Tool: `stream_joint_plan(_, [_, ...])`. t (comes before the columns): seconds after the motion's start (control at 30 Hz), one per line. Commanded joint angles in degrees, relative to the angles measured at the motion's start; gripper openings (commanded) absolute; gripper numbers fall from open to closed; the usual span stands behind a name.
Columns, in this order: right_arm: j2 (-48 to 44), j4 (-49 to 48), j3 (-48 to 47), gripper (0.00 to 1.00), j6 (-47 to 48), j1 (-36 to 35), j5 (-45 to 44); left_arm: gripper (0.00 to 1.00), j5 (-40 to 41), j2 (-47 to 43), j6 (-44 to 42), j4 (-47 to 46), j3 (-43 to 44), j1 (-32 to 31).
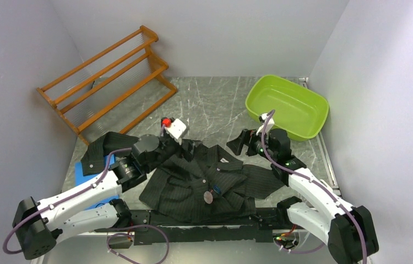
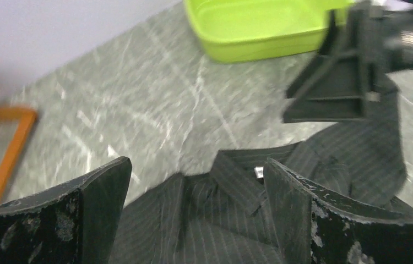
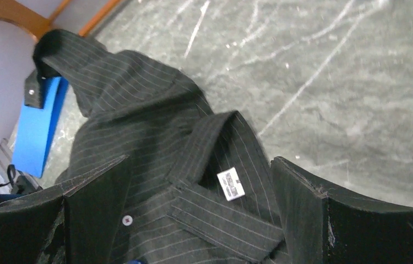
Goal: Pin the brooch onto the clothing
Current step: Flatten out the clothes at the center of the board.
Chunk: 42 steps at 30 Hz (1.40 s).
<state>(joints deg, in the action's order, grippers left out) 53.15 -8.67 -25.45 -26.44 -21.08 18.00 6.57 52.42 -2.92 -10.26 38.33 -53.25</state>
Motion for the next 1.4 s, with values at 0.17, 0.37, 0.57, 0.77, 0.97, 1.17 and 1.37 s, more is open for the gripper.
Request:
stream_joint_plan(0.17, [4.69, 10.69, 0.29, 0.97, -1.99, 0.25, -4.63, 0.94, -0.68, 10.34, 23.90, 16.43, 4.07, 20.56])
stream_joint_plan(0.37, [7.70, 13.10, 2.85, 0.90, -5.28, 0.27, -5.50, 0.95, -10.05, 24.64, 24.83, 22.66, 10.48, 27.16])
stream_joint_plan(0.57, [14.65, 11.66, 2.66, 0.87, -6.60, 0.26, -1.25, 0.95, -10.45, 37.50, 24.54, 24.25, 15.52, 28.64])
stream_joint_plan(0.77, [18.12, 5.26, 2.21, 0.67, -7.01, 0.25, 3.15, 0.87, -9.37, 46.43, 25.31, 25.71, 19.23, 28.72])
stream_joint_plan(0.97, [21.00, 4.18, -1.76, 0.42, -4.10, 0.25, 3.01, 0.57, -9.97, 49.92, 26.15, 23.89, 18.16, 28.93])
stream_joint_plan(1.17, [22.73, 6.98, -8.43, 0.03, -0.25, 0.25, 1.19, 0.03, -11.83, 47.41, 25.92, 22.80, 16.84, 31.68])
stream_joint_plan(1.37, [24.20, 11.01, -16.05, 0.00, 3.99, 0.25, -3.00, 0.03, -12.08, 41.54, 25.89, 23.07, 16.16, 36.44])
